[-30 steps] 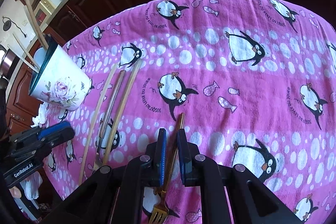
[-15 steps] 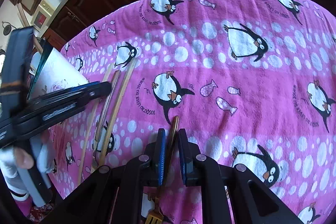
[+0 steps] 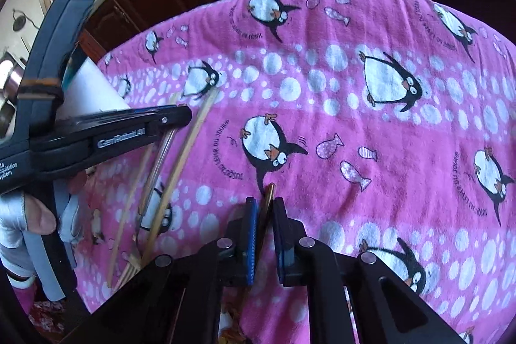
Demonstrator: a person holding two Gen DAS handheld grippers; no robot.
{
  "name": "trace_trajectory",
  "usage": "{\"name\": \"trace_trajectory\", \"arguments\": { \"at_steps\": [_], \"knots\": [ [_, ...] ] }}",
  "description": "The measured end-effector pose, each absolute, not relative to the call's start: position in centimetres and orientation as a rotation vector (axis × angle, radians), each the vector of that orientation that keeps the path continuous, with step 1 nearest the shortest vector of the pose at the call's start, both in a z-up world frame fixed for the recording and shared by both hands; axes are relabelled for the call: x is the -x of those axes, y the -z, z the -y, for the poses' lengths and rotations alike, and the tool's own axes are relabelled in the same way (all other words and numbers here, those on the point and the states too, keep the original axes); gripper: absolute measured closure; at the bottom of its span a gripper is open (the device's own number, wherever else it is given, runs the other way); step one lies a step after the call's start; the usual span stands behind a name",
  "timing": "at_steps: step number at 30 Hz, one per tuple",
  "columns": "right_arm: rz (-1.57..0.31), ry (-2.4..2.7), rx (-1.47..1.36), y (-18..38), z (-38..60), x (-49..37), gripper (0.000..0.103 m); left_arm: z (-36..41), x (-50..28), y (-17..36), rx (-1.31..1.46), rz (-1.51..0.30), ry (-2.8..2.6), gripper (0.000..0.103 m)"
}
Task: Organize utensils
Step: 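Close the left tool on a wooden chopstick while the right tool holds the fork, then lift the fork and chopstick and carry both over the holder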
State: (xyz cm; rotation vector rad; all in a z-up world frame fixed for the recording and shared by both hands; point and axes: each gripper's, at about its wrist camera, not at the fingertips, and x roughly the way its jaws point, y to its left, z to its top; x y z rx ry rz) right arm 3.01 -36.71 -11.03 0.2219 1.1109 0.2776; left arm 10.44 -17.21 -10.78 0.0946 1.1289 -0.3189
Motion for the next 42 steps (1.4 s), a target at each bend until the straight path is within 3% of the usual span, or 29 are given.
{"name": "trace_trajectory", "arguments": {
  "at_steps": [8,26,42],
  "knots": [
    [-1.007,-0.331,-0.247,7.2,36.7,-0.1,0.097,13.7,-6.2,4.6,0.016,-0.999,0.436,0.093],
    [-0.863,-0.382,-0.149,-0.7,34.3,5.1,0.097,7.1,2.9,-4.0,0.067,-0.832,0.541,0.094],
    [-0.729,-0.441,-0.079,-7.8,30.8,4.1,0.097,2.5,3.3,-14.3,0.138,-0.659,0.537,0.094]
  ]
}}
